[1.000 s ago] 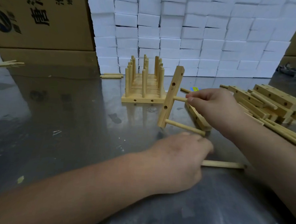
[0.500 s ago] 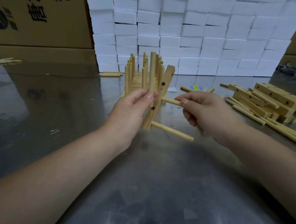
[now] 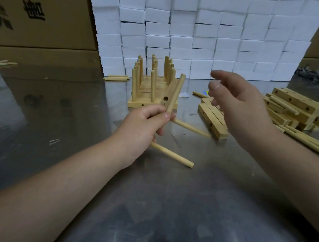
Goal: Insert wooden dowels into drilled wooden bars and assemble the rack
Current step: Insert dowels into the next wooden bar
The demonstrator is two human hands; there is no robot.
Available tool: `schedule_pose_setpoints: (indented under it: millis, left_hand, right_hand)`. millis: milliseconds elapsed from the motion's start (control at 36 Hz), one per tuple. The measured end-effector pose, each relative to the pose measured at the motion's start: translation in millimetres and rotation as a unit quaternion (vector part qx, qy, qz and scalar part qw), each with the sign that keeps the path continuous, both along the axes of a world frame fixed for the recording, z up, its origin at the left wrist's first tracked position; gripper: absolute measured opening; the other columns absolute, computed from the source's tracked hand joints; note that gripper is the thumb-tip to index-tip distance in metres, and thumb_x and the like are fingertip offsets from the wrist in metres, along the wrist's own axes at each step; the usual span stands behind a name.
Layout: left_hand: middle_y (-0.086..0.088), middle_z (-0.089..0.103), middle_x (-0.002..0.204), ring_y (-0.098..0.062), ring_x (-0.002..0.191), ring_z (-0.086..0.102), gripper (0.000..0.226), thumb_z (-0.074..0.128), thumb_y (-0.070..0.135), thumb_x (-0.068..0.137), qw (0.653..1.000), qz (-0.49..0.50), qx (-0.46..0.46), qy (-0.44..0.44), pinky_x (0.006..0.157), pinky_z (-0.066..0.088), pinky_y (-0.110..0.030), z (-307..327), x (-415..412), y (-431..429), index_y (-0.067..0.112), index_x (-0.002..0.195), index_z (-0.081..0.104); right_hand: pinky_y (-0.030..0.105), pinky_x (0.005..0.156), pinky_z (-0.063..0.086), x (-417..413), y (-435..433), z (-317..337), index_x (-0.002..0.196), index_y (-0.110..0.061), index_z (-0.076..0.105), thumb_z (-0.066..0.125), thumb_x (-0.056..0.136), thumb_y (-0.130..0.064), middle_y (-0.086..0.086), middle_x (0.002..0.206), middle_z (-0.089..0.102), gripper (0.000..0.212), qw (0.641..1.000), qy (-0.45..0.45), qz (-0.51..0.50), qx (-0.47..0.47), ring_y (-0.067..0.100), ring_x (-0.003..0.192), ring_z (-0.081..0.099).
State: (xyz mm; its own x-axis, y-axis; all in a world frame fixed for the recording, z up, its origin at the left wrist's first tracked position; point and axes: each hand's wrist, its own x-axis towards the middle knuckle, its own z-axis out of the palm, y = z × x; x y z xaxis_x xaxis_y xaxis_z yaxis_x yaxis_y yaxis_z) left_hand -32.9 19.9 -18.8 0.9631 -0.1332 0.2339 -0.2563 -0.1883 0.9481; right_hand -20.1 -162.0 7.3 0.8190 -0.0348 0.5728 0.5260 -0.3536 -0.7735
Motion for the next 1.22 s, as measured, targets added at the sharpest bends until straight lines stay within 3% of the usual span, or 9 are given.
schedule_pose_setpoints:
  millis: [222,389,500,667,750,833,917,1028,1222]
  left_hand:
    - [0.01,0.051,0.056,-0.008,0.062,0.051,0.029,0.055,0.016,0.088,0.999,-0.033,0.018,-0.018,0.061,0.042,-0.031,2,-5,-1,0.03,0.068,0.071]
    - [0.011,0.053,0.061,-0.003,0.061,0.052,0.028,0.056,0.017,0.087,0.997,-0.063,0.036,-0.019,0.055,0.043,-0.021,0,-6,-2,0.031,0.068,0.071]
    - [0.012,0.059,0.067,-0.004,0.062,0.053,0.03,0.052,0.018,0.092,0.999,-0.041,-0.011,-0.025,0.053,0.045,-0.02,0,-4,-1,0.04,0.083,0.072]
    - [0.007,0.059,0.088,-0.004,0.049,0.049,0.051,0.046,0.008,0.095,0.991,-0.001,-0.137,-0.002,0.047,0.044,-0.018,5,2,1,0.057,0.109,0.052]
    - [0.015,0.064,0.077,-0.004,0.045,0.046,0.065,0.046,0.006,0.095,0.994,0.0,-0.114,-0.002,0.043,0.043,-0.021,5,3,2,0.055,0.135,0.03]
    - [0.016,0.064,0.073,-0.007,0.046,0.047,0.073,0.047,0.008,0.096,0.998,-0.009,-0.069,0.0,0.044,0.042,-0.024,2,5,2,0.052,0.142,0.011]
    - [0.01,0.059,0.081,-0.008,0.051,0.049,0.054,0.044,0.016,0.098,0.999,-0.012,-0.03,0.013,0.05,0.042,-0.022,1,2,3,0.039,0.144,0.028]
    - [0.005,0.057,0.078,-0.008,0.05,0.052,0.028,0.039,0.03,0.099,0.997,-0.023,-0.056,0.043,0.049,0.047,-0.022,1,0,2,0.046,0.12,0.048]
    - [0.001,0.06,0.069,-0.016,0.049,0.059,0.046,0.045,0.026,0.097,0.993,-0.031,-0.095,0.062,0.05,0.051,-0.027,-1,4,3,0.048,0.136,0.038]
  right_hand:
    - [0.008,0.051,0.039,-12,4,4,0.116,-0.038,0.047,0.061,0.084,-0.04,-0.012,0.066,0.05,0.035,0.998,-0.033,0.045,-0.01,-0.004,0.057,0.049]
    - [0.016,0.049,0.037,-10,9,1,0.084,-0.032,0.064,0.065,0.084,-0.017,-0.005,0.062,0.051,0.015,0.997,-0.001,0.073,-0.001,0.004,0.052,0.043]
    - [0.017,0.044,0.036,-8,4,6,0.07,-0.02,0.06,0.061,0.082,-0.01,-0.006,0.053,0.055,0.015,0.988,0.039,0.091,0.122,0.006,0.044,0.042]
    - [0.017,0.041,0.032,3,-5,8,0.065,-0.013,0.051,0.048,0.083,-0.001,-0.003,0.046,0.054,0.022,0.967,0.066,0.052,0.24,0.01,0.037,0.037]
    - [0.016,0.041,0.035,5,-2,5,0.065,-0.014,0.05,0.05,0.073,-0.008,-0.002,0.048,0.057,0.01,0.971,0.067,0.061,0.221,0.011,0.036,0.042]
    - [0.017,0.042,0.038,6,-2,3,0.067,-0.014,0.051,0.05,0.067,-0.013,-0.002,0.051,0.06,0.002,0.973,0.06,0.071,0.209,0.012,0.04,0.049]
    - [0.02,0.045,0.041,7,-4,2,0.069,-0.014,0.052,0.053,0.069,-0.014,-0.002,0.054,0.062,0.002,0.976,0.05,0.069,0.198,0.012,0.044,0.053]
    - [0.019,0.045,0.043,7,-4,1,0.07,-0.014,0.053,0.055,0.076,-0.008,-0.001,0.056,0.064,0.009,0.98,0.044,0.065,0.181,0.011,0.046,0.055]
    - [0.019,0.047,0.044,4,-2,1,0.069,-0.015,0.055,0.053,0.083,-0.001,-0.002,0.054,0.063,0.019,0.987,0.036,0.057,0.147,0.009,0.046,0.055]
